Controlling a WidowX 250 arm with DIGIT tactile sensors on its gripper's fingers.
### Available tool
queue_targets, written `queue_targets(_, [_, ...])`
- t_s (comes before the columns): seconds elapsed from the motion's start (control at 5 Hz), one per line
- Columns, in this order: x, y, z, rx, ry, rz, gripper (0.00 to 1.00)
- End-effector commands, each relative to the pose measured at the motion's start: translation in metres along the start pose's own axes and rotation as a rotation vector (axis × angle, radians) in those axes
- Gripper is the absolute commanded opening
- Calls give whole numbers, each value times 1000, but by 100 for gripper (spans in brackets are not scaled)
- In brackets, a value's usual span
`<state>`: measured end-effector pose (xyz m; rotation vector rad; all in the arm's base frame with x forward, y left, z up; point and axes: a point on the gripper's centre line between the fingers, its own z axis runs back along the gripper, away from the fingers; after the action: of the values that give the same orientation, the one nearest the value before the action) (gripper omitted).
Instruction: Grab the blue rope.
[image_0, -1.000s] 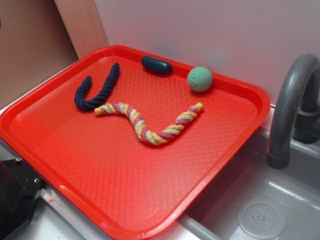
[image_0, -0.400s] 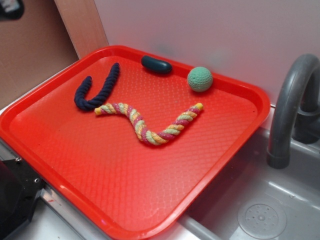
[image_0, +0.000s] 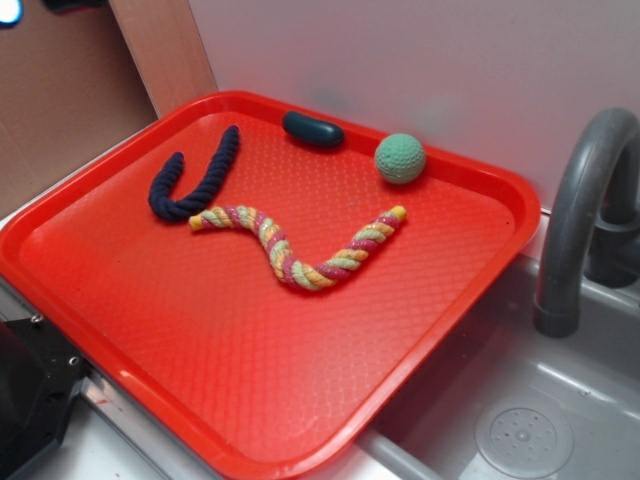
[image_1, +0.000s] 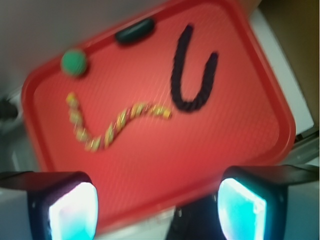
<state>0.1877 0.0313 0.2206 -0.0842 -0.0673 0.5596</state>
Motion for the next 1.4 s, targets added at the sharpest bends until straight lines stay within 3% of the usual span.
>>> queue_targets(0.0, [58,10,-52,45,-87,121,100])
queue_targets(0.4, [70,23,-117,107,-116,163,100])
queue_targets(0.6, [80,26,-145,102,-101,168,100])
queue_targets(1.2, [98,24,-177,100,-84,169,100])
